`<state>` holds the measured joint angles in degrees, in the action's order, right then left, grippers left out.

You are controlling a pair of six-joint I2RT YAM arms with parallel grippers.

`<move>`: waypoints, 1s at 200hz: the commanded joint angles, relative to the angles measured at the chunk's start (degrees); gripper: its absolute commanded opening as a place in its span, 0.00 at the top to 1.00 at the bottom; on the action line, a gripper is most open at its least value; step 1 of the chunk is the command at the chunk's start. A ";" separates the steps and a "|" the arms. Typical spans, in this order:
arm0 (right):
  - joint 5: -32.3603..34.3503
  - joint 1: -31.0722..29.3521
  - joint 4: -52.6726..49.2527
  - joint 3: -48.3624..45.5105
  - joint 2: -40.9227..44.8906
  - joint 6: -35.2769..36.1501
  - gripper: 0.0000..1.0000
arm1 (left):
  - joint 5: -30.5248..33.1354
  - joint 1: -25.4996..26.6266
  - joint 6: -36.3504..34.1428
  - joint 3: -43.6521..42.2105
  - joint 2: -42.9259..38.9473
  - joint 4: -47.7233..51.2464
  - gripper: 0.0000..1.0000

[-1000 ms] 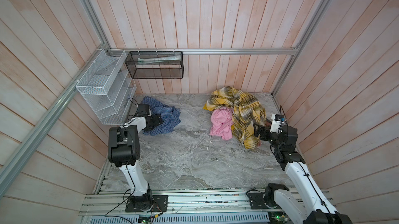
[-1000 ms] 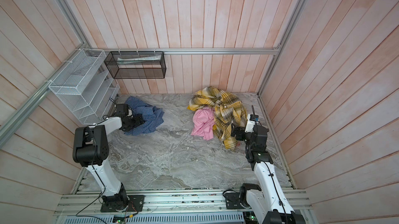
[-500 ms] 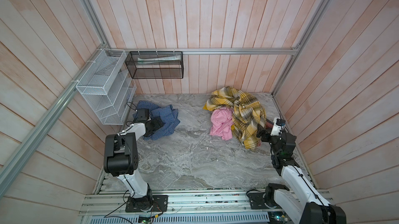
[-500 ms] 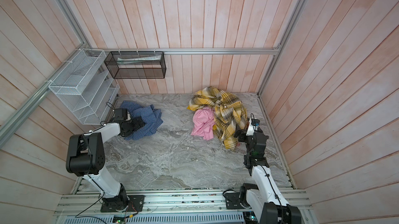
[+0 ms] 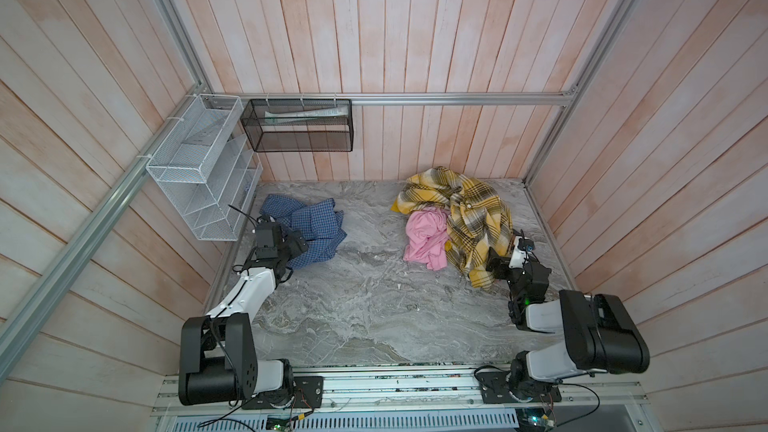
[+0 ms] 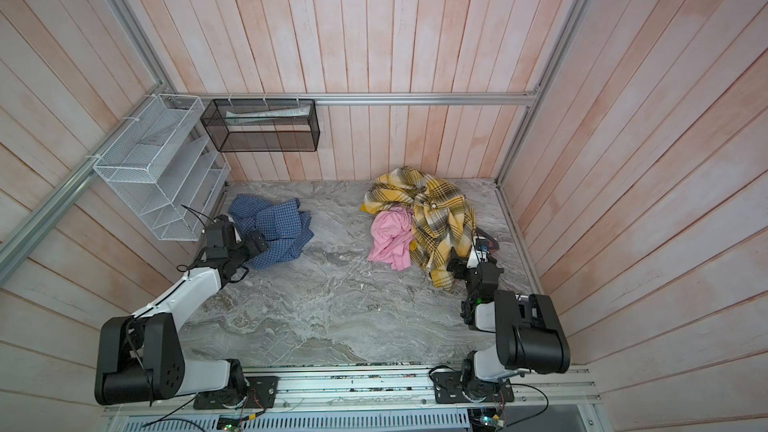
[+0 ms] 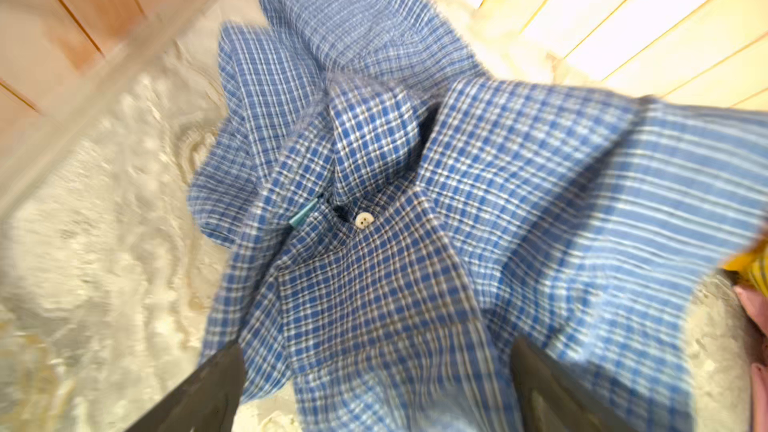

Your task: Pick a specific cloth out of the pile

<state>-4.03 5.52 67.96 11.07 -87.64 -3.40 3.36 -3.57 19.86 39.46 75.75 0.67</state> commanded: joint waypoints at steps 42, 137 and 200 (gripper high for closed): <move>-1.08 -0.69 0.39 3.00 0.85 1.31 0.02 | 5.40 2.93 -17.37 -23.38 -2.41 -47.51 0.00; -1.02 -0.69 0.45 3.07 0.72 1.26 0.02 | 7.01 3.92 -16.64 -24.04 12.58 -66.27 0.00; -1.06 -0.73 0.41 3.01 0.71 1.29 0.02 | 6.46 3.97 -17.07 -23.60 12.54 -65.53 0.00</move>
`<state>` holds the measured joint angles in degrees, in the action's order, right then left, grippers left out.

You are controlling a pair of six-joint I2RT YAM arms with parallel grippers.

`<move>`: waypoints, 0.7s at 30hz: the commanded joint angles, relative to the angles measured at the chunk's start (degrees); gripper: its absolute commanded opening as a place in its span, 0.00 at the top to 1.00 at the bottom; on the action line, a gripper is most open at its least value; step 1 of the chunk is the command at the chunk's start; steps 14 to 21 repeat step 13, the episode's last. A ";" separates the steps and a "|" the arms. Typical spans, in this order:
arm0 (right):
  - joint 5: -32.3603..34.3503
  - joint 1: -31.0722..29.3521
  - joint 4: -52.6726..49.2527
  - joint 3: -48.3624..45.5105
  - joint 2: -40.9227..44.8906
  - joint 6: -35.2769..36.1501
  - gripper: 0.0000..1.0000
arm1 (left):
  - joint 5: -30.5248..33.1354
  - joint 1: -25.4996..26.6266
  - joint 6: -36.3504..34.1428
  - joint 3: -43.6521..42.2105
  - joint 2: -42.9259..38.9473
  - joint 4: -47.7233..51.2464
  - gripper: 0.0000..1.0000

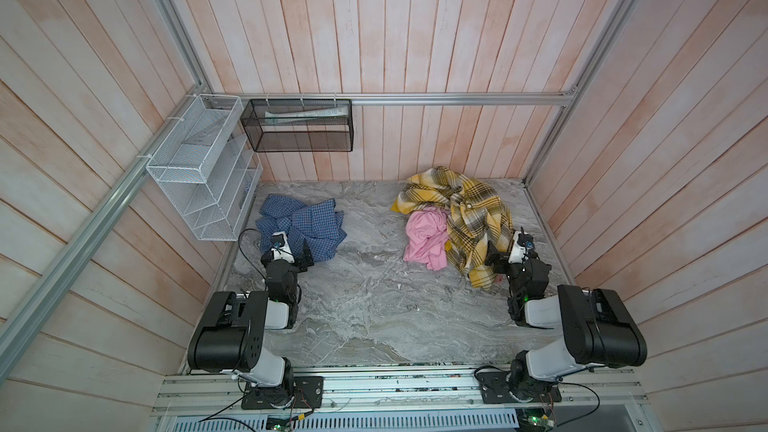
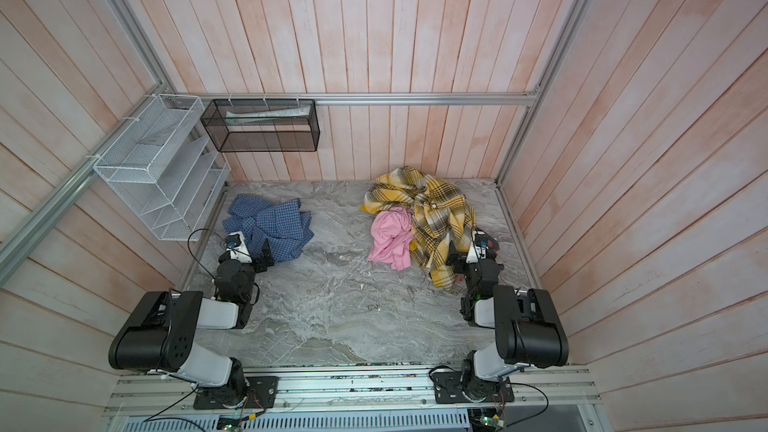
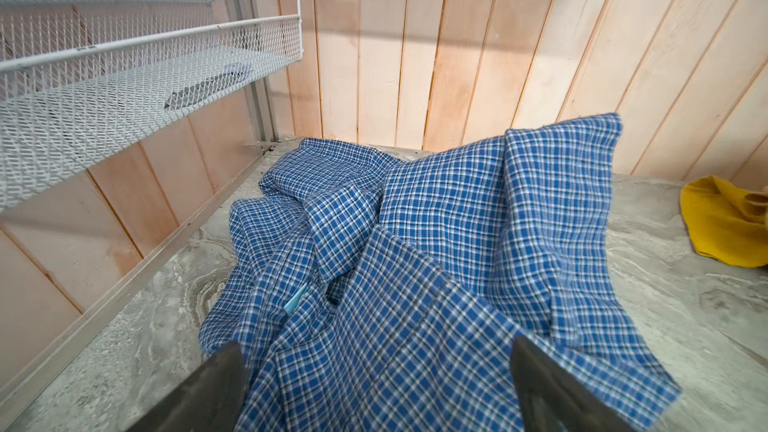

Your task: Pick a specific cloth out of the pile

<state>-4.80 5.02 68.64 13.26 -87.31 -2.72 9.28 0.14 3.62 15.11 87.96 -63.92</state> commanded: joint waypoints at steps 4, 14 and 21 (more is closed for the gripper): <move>-0.30 -0.27 -0.20 0.88 0.38 0.63 0.02 | 0.57 0.21 -0.90 0.82 0.36 -0.86 0.00; -0.29 -0.23 -0.27 0.81 0.40 0.60 0.02 | 0.40 0.28 -0.91 0.82 0.32 -0.68 0.00; -0.29 -0.23 -0.27 0.81 0.40 0.60 0.02 | 0.40 0.28 -0.91 0.82 0.32 -0.68 0.00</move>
